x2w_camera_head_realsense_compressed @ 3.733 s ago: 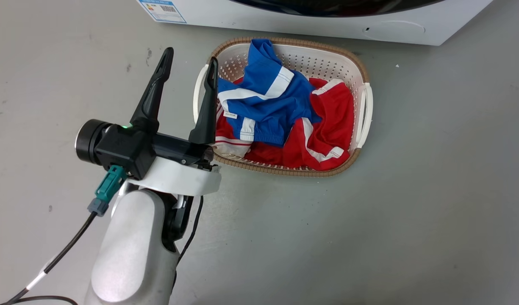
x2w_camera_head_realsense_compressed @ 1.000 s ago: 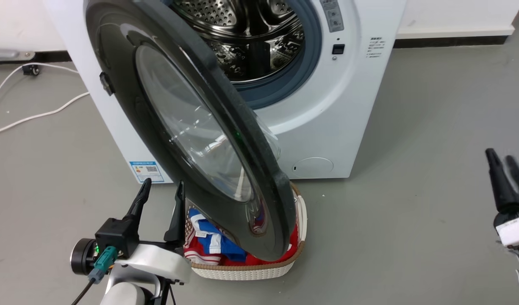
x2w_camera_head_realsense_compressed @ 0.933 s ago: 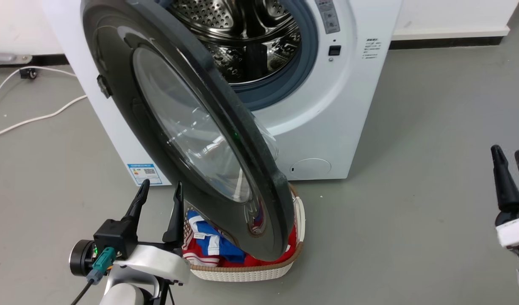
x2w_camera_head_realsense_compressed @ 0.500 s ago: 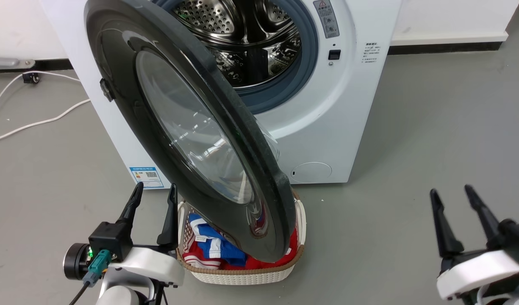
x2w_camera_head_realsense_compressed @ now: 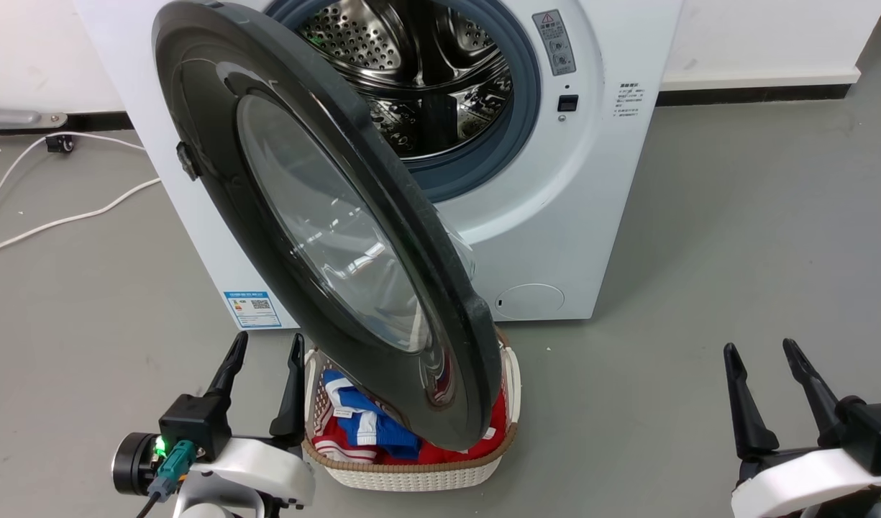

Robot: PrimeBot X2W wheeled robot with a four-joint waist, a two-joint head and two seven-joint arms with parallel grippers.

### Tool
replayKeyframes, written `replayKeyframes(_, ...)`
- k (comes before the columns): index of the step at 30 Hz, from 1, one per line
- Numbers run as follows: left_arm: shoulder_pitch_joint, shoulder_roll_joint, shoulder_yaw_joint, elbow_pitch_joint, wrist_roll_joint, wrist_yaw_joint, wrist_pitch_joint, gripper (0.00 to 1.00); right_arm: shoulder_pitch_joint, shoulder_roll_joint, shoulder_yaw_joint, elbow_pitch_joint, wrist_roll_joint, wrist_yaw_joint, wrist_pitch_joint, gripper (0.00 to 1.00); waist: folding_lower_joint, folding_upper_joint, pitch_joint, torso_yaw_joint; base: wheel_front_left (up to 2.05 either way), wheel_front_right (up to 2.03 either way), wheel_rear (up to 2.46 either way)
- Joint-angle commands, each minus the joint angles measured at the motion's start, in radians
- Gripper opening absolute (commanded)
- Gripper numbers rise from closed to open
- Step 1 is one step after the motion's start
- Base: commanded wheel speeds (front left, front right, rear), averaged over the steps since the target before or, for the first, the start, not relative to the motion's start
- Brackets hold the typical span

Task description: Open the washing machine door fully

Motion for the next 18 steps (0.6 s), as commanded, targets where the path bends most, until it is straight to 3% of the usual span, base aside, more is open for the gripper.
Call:
replayKeyframes(1, 0.010, 0.003, -0.002, 0.004, -0.001, 0.004, -0.003, 1.00, 0.007, 0.007, -0.005, -0.009, 0.001, 0.000, 0.002, 1.00, 0.0001, 0.0000, -0.001, 0.002, 0.00, 0.00, 0.00)
replayKeyframes(10, 0.008, 0.005, -0.013, 0.014, -0.018, 0.000, 0.010, 1.00, 0.003, 0.018, -0.007, -0.027, 0.003, 0.000, 0.018, 1.00, 0.0001, 0.0000, 0.000, 0.008, 0.00, 0.00, 0.00)
replayKeyframes(11, 0.007, 0.005, -0.014, 0.016, -0.022, -0.003, 0.013, 0.84, 0.001, 0.019, -0.006, -0.030, 0.002, 0.000, 0.020, 1.00, 0.0001, 0.0000, 0.001, 0.009, 0.00, 0.00, 0.00)
replayKeyframes(12, 0.007, 0.002, -0.017, 0.015, -0.033, -0.010, 0.016, 0.00, -0.001, 0.020, -0.007, -0.032, 0.001, 0.000, 0.021, 1.00, 0.0001, 0.0000, 0.002, 0.010, 0.00, 0.00, 0.00)
replayKeyframes(18, 0.000, 0.006, -0.019, 0.003, -0.045, -0.009, 0.025, 0.00, -0.011, 0.025, -0.015, -0.044, -0.003, 0.000, 0.030, 1.00, 0.0001, 0.0000, 0.007, 0.021, 0.00, 0.00, 0.00)
